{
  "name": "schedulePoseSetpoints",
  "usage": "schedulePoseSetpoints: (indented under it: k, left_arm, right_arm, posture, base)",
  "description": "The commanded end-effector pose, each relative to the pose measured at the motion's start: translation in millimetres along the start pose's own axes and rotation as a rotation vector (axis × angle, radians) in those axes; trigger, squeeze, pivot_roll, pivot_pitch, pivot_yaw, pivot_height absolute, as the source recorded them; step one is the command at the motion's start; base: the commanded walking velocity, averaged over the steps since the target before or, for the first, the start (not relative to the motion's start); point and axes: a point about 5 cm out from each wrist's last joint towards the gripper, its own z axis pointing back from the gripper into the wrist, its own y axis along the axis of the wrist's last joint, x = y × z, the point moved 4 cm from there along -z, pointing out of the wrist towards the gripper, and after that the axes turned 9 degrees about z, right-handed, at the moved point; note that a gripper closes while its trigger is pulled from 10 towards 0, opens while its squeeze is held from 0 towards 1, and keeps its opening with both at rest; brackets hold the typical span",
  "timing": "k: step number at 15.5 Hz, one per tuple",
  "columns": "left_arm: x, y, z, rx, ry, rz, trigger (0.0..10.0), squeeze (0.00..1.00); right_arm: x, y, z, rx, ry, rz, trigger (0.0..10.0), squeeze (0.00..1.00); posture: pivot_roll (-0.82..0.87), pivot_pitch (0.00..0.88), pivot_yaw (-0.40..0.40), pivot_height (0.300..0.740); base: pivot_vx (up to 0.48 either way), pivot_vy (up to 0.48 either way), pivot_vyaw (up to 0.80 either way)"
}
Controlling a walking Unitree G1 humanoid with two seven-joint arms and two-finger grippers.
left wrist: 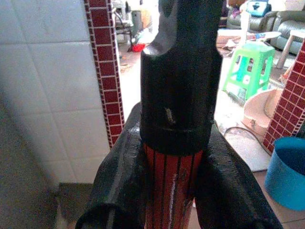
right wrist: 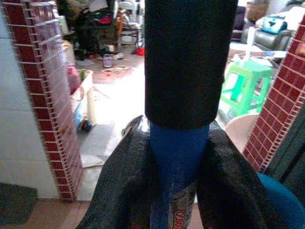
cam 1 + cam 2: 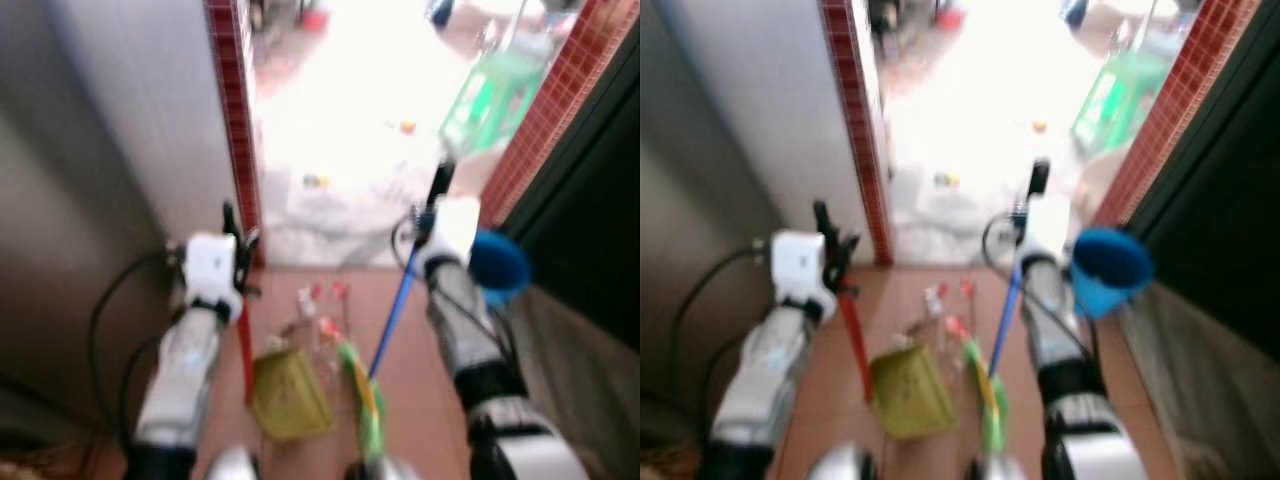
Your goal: Sweep floor
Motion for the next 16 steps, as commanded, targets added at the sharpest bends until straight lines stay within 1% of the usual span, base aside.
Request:
schedulePoseSetpoints:
  k: [1, 3, 4, 7, 10, 11, 12, 13, 14, 16]
  left_arm:
    - [2.0, 16, -3.8, 0.058, -0.011, -0.012, 10.0, 0.00]
    - [-1.4, 16, -1.3, 0.053, -0.009, -0.015, 10.0, 0.00]
    - [-1.4, 16, -0.9, 0.053, -0.010, -0.019, 10.0, 0.00]
    - [-2.6, 17, -1.5, 0.052, -0.010, -0.028, 10.0, 0.00]
    - [-1.3, 16, -0.5, 0.052, -0.002, -0.023, 10.0, 0.00]
    - [-5.3, 14, -1.5, 0.040, 0.021, -0.047, 10.0, 0.00]
    - [-14.7, 12, -1.4, 0.024, 0.069, -0.095, 10.0, 0.00]
    - [-30.8, 15, -0.6, 0.037, 0.156, -0.117, 10.0, 0.00]
    - [-34.0, 18, -0.4, 0.049, 0.175, -0.118, 10.0, 0.00]
    - [-33.6, 19, -1.1, 0.057, 0.180, -0.124, 10.0, 0.00]
  right_arm:
    - [7.6, 4, -2.4, 0.004, -0.011, 0.004, 10.0, 0.00]
    - [10.4, 0, -0.9, -0.009, -0.014, 0.003, 10.0, 0.00]
    - [8.9, 2, -1.5, -0.003, -0.008, -0.014, 10.0, 0.00]
    - [6.6, 1, -1.4, -0.008, 0.004, 0.014, 10.0, 0.00]
    - [5.5, -1, -0.8, -0.023, 0.004, -0.033, 10.0, 0.00]
    - [4.6, -1, -1.9, -0.029, 0.011, -0.074, 10.0, 0.00]
    - [6.2, 1, -2.7, -0.020, 0.008, -0.056, 10.0, 0.00]
    - [9.9, 1, -4.1, -0.021, 0.004, -0.016, 10.0, 0.00]
    - [10.4, 3, -4.5, -0.015, 0.006, 0.006, 10.0, 0.00]
    - [10.9, 3, -4.7, -0.016, -0.005, -0.005, 10.0, 0.00]
  posture:
    - [-0.03, 0.002, -0.034, 0.740]
    - [-0.03, 0.009, -0.039, 0.740]
    - [-0.02, 0.011, -0.041, 0.740]
    - [-0.02, 0.014, -0.045, 0.740]
    - [-0.02, 0.016, -0.046, 0.740]
    - [-0.02, 0.018, -0.046, 0.740]
    - [-0.02, 0.022, -0.046, 0.740]
    - [-0.02, 0.023, -0.045, 0.740]
    - [-0.02, 0.031, -0.045, 0.740]
    - [-0.02, 0.035, -0.039, 0.740]
  base:
    - [0.000, 0.000, 0.00]
    - [-0.129, 0.000, 0.00]
    - [0.000, 0.000, 0.00]
    - [-0.090, 0.000, 0.00]
    - [0.000, 0.000, 0.00]
    - [0.000, 0.000, 0.00]
    - [0.000, 0.000, 0.00]
    - [0.000, 0.000, 0.00]
    - [0.000, 0.000, 0.80]
    - [0.000, 0.000, 0.80]
